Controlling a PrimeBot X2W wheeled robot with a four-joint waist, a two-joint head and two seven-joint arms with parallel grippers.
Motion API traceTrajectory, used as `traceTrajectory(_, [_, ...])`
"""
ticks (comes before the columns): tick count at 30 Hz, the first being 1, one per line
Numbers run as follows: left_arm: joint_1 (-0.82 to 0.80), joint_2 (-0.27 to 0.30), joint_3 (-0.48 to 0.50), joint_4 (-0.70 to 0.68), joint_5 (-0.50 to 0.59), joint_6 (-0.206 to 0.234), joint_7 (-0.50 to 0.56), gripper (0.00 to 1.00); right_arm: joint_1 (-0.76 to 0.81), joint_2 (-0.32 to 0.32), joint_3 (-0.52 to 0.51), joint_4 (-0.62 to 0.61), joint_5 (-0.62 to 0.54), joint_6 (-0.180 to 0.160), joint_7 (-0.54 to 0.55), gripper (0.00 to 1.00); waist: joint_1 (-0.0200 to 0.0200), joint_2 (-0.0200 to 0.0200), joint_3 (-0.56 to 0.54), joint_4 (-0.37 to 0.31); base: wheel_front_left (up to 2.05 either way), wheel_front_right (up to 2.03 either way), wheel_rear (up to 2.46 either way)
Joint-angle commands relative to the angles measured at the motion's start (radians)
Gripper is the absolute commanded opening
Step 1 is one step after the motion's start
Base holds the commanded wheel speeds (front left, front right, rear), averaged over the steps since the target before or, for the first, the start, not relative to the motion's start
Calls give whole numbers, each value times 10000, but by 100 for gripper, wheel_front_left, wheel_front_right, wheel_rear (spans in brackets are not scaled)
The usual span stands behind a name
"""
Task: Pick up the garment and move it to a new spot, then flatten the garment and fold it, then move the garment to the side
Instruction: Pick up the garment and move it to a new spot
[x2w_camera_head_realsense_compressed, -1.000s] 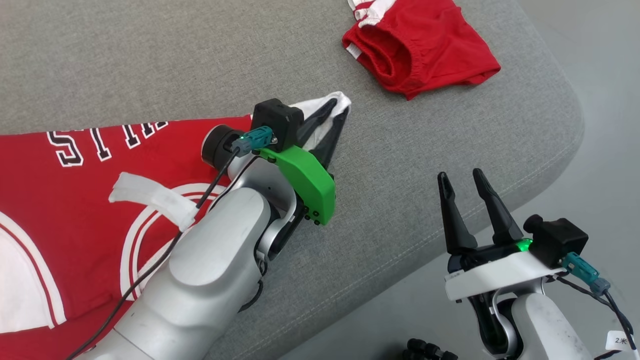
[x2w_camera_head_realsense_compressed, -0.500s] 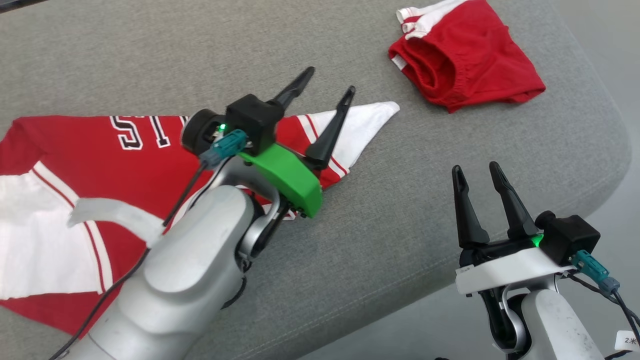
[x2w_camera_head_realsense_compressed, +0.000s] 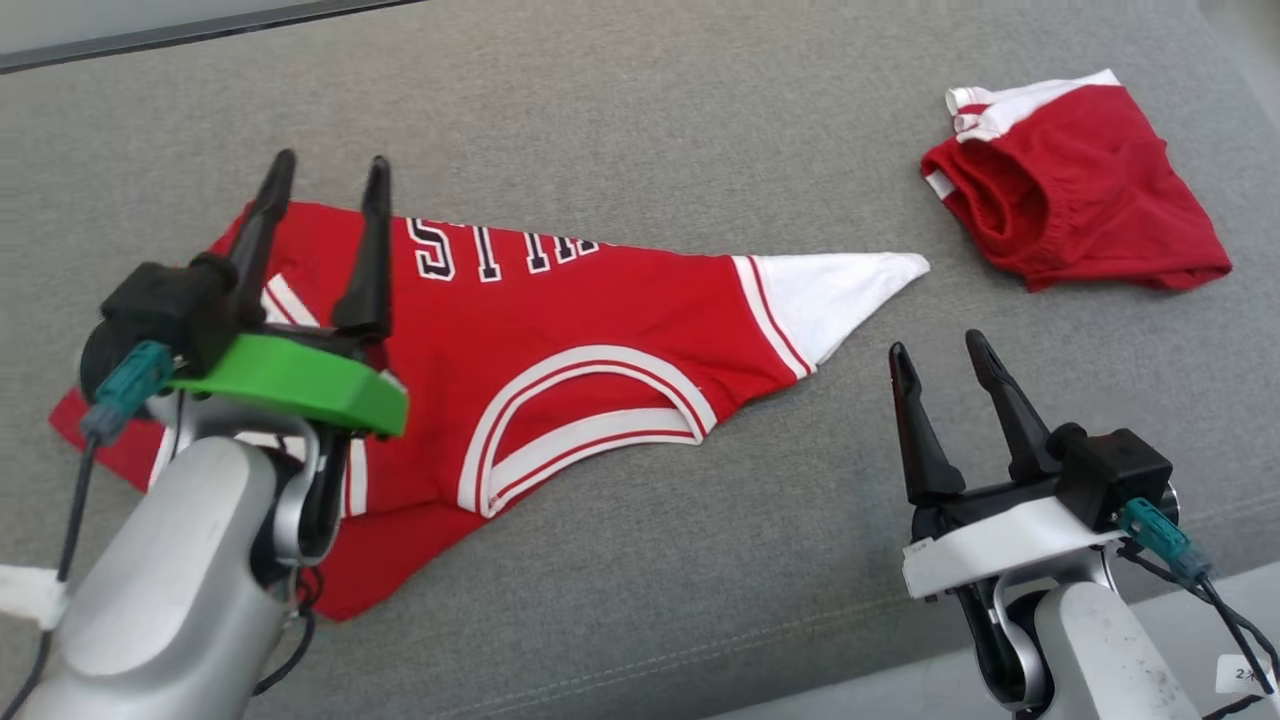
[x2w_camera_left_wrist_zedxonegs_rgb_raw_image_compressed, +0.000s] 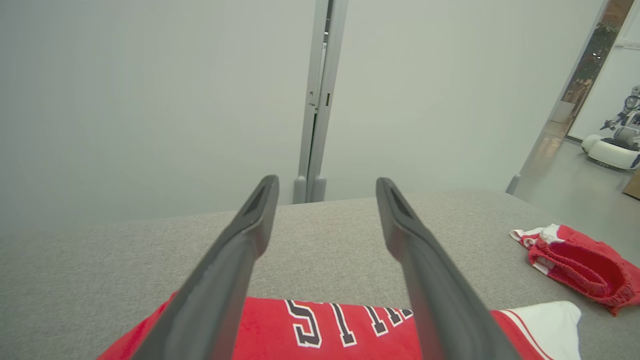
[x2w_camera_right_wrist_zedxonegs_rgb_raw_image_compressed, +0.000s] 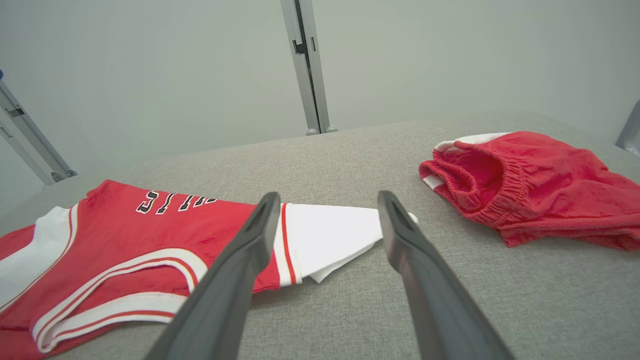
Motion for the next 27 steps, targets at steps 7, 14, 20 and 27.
traceTrajectory(7, [1643,904,1314,-657,-157,541,-453,100,221,-22,114,-125,-393,-11,261,100,0,0,-894,990,0,0,0])
traceTrajectory(14, [3359,1249,2552,-1709,399,594,-534,100,306,-22,319,-184,-623,-11,524,100,0,0,-1292,1316,0,0,0])
traceTrajectory(20, [4630,1156,3038,-2061,848,369,-529,100,571,-20,393,-202,-786,-11,657,100,0,0,-1764,1465,0,0,0])
traceTrajectory(27, [5607,981,3152,-2068,1148,271,-531,100,987,-25,322,-326,-896,-11,772,100,0,0,-2294,1456,0,0,0])
